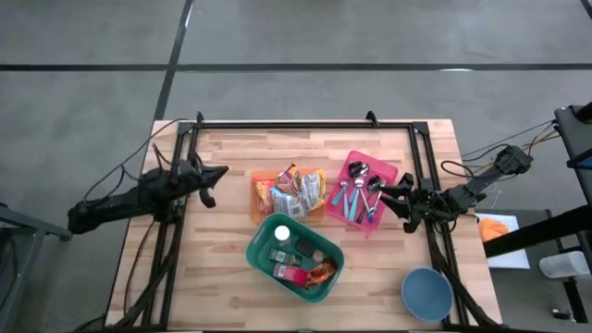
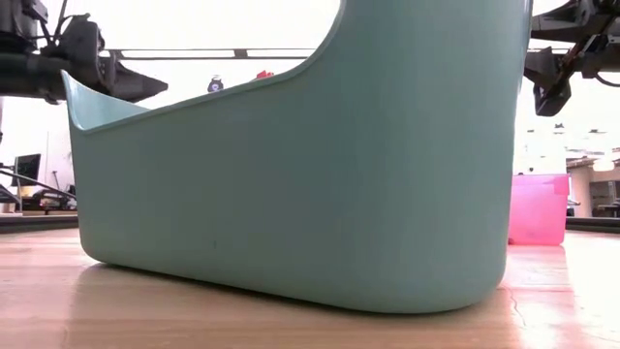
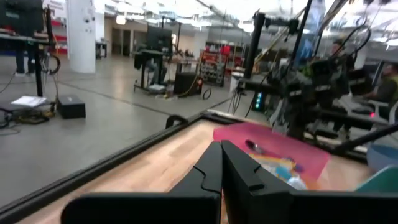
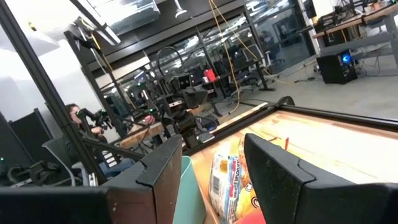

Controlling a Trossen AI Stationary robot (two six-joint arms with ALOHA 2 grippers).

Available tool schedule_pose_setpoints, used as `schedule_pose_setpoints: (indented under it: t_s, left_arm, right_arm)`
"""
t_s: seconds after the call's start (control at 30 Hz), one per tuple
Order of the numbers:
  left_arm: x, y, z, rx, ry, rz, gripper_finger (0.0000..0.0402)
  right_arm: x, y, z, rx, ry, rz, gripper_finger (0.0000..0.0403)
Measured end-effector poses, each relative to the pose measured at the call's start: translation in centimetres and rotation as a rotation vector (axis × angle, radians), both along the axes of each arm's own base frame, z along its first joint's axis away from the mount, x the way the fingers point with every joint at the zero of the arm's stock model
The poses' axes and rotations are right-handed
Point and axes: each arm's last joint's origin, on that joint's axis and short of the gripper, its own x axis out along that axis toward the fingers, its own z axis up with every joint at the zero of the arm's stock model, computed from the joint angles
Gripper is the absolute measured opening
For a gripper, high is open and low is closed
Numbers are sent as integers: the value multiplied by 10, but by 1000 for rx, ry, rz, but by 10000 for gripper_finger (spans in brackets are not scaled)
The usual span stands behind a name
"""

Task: Pick & Place Food Item
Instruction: Return to Home Position

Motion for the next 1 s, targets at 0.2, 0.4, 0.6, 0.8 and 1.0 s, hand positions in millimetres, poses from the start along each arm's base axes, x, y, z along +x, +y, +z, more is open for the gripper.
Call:
schedule_pose_setpoints:
  t_s: [0.2,0.4,0.6,0.8,1.0]
  left_arm:
    - [0,0,-10,-21,100,-1,0]
    - [0,0,-13,-31,149,-3,0]
    - [0,0,-13,-32,149,-2,0]
    - [0,0,-14,-32,150,-2,0]
    - [0,0,-14,-32,151,-2,0]
  right_arm:
    - [0,0,0,0,0,0,171]
    - [0,0,0,0,0,0,171]
    - [0,0,0,-1,1,0,171]
    - [0,0,0,0,0,0,171]
    - [0,0,0,0,0,0,171]
